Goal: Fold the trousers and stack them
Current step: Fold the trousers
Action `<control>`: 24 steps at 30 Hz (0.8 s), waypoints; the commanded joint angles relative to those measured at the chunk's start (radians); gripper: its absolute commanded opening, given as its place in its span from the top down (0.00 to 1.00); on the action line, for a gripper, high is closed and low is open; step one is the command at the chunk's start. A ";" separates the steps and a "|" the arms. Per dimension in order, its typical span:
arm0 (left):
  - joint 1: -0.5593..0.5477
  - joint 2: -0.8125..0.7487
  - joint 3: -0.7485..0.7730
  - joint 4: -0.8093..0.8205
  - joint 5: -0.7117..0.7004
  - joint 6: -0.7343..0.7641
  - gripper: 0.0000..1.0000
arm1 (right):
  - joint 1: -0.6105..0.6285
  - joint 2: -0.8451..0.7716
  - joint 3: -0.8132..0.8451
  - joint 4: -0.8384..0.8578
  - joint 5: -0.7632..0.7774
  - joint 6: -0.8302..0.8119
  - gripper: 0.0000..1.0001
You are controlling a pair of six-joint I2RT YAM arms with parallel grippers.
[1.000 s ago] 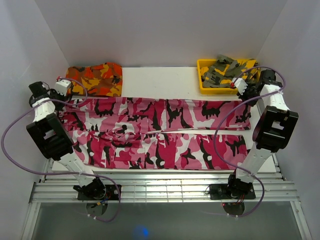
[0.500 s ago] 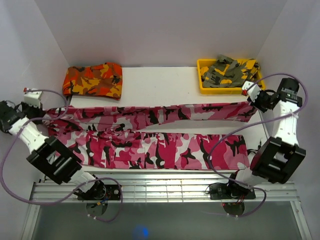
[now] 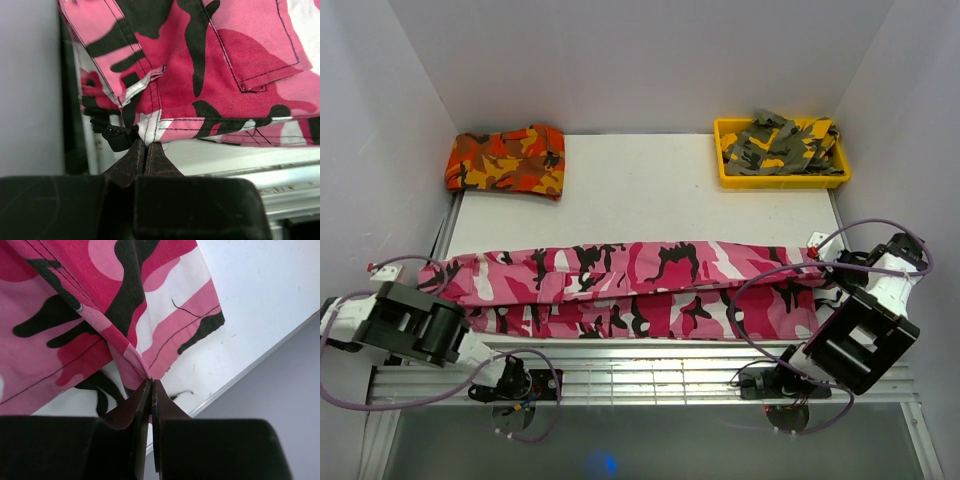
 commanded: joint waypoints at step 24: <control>-0.005 -0.135 -0.091 0.252 -0.163 0.114 0.48 | -0.177 -0.215 -0.292 -0.024 0.240 -0.486 0.51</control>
